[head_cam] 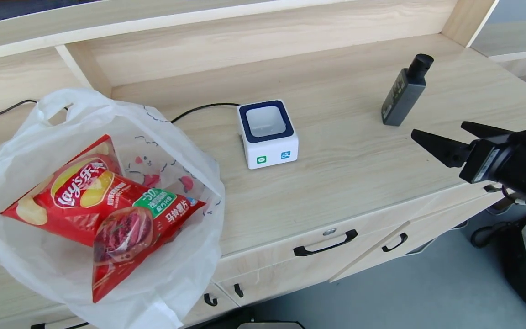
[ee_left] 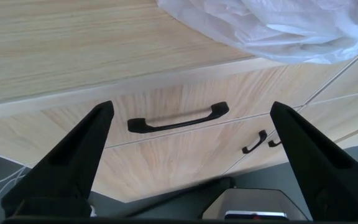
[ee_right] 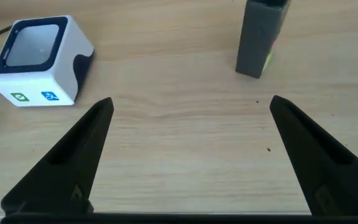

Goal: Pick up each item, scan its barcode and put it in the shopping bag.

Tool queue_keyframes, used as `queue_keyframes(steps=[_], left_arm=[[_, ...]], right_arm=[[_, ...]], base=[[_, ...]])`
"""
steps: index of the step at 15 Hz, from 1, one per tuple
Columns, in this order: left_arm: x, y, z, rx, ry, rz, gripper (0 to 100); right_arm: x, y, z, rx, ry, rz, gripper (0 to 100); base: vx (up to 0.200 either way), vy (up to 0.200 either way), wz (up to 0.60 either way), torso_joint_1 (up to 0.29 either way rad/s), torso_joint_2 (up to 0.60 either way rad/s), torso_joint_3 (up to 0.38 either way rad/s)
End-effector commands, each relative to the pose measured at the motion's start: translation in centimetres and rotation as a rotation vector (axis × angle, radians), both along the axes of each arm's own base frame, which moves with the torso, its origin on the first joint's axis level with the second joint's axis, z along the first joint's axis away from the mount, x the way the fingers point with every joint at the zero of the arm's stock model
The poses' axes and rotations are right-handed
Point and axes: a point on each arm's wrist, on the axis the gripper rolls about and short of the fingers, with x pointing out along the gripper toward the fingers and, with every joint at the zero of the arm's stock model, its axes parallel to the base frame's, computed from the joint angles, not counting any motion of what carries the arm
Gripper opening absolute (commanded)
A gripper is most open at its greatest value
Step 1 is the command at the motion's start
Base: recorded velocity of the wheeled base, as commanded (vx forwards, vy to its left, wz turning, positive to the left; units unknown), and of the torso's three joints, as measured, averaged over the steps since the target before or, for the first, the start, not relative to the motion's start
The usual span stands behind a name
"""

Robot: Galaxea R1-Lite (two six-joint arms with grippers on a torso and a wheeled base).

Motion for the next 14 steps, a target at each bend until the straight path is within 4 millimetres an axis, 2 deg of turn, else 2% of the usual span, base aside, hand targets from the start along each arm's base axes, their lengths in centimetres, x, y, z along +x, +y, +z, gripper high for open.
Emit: queue_keyframes(steps=[1, 2, 3, 5, 7, 9, 12, 14], left_arm=[[0.0, 0.0, 0.0, 0.000, 0.001, 0.001, 100], [0.0, 0.0, 0.0, 0.000, 0.001, 0.001, 100], [0.0, 0.0, 0.0, 0.000, 0.001, 0.001, 100], [0.0, 0.0, 0.0, 0.000, 0.001, 0.001, 100], [0.0, 0.0, 0.0, 0.000, 0.001, 0.001, 100], [0.0, 0.0, 0.0, -0.002, -0.002, 0.001, 100], [0.0, 0.0, 0.1, 0.000, -0.004, 0.001, 100], [0.0, 0.0, 0.1, 0.000, -0.004, 0.001, 100]], right_arm=[[0.2, -0.9, -0.7, -0.008, 0.024, -0.046, 100], [0.4, -1.1, -1.1, -0.009, 0.035, -0.058, 100], [1.3, -1.0, -2.4, 0.000, 0.055, -0.057, 100], [4.5, -0.4, -3.8, 0.047, 0.001, -0.061, 100], [7.8, 0.0, -4.9, 0.083, -0.136, -0.076, 100], [8.6, 0.1, -5.5, 0.090, -0.147, -0.081, 100], [8.9, 0.1, -5.4, 0.107, -0.149, -0.080, 100], [10.1, -0.4, -5.0, 0.111, -0.172, -0.097, 100]], base=[[0.000, 0.000, 0.00, 0.000, 0.00, 0.000], [0.000, 0.000, 0.00, 0.000, 0.00, 0.000], [0.000, 0.000, 0.00, 0.000, 0.00, 0.000], [0.000, 0.000, 0.00, 0.000, 0.00, 0.000], [0.000, 0.000, 0.00, 0.000, 0.00, 0.000], [0.000, 0.000, 0.00, 0.000, 0.00, 0.000], [0.000, 0.000, 0.00, 0.000, 0.00, 0.000], [0.000, 0.000, 0.00, 0.000, 0.00, 0.000]])
